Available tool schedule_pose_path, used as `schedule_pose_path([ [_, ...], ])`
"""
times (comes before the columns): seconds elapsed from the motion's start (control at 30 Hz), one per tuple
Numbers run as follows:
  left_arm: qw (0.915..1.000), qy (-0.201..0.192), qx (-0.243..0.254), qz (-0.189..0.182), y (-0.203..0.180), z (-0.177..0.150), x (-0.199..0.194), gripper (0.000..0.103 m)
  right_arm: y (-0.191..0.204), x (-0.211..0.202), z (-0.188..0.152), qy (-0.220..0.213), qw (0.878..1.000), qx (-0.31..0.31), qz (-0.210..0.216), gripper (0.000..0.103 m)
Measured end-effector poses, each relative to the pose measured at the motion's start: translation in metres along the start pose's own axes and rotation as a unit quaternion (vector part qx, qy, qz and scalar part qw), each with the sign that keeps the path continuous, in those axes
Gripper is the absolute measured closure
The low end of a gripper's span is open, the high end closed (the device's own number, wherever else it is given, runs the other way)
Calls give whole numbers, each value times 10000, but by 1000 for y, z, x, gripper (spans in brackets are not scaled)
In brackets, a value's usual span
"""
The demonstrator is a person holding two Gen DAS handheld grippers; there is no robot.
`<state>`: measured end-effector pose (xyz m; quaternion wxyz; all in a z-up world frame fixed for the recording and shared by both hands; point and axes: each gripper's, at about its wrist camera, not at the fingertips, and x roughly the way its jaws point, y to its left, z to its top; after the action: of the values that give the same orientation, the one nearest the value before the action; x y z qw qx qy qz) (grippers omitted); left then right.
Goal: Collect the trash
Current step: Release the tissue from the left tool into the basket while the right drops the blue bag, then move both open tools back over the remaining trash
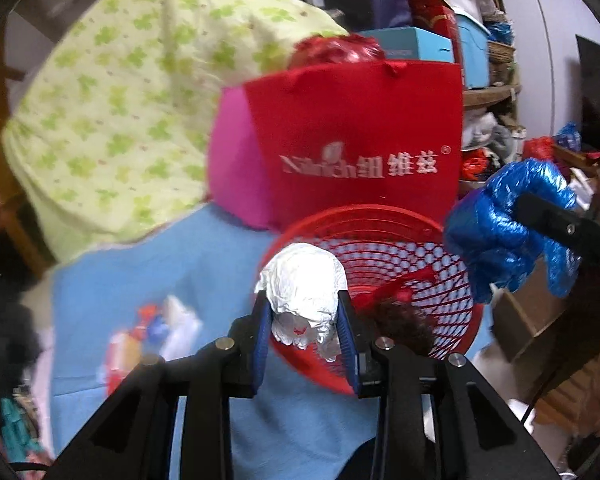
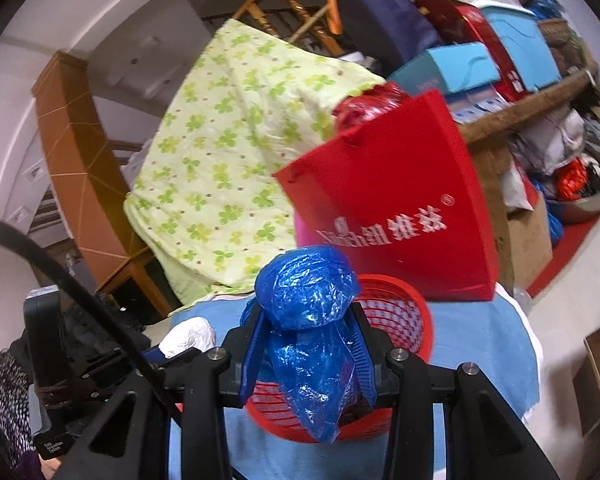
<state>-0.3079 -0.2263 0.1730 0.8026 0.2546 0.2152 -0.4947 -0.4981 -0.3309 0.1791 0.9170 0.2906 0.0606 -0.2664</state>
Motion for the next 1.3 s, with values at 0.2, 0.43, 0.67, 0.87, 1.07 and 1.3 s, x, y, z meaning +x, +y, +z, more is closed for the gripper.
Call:
schedule_pose_path([
  [0.2, 9995, 255, 52, -189, -6, -1, 38, 38, -21, 26, -1, 212, 9993, 236, -174, 59],
  [0.43, 9988, 454, 95, 184, 7, -18, 32, 36, -28, 54, -11, 526, 9973, 465, -236, 35],
  [0.67, 9940, 477, 57, 983, 36, -37, -2, 34, -15, 49, -15, 477, 9977, 448, -146, 35],
  [0.87, 9902, 306, -135, 1357, 62, -48, -39, 33, 19, 33, -12, 395, 9992, 106, -11, 35],
  [1.07, 9853, 114, -325, 1676, 85, -56, -72, 32, 64, 23, -12, 332, 9987, -272, 258, 35],
  [1.3, 9817, -53, -533, 1830, 108, -62, -93, 31, 110, 25, -20, 412, 9956, -609, 575, 35],
])
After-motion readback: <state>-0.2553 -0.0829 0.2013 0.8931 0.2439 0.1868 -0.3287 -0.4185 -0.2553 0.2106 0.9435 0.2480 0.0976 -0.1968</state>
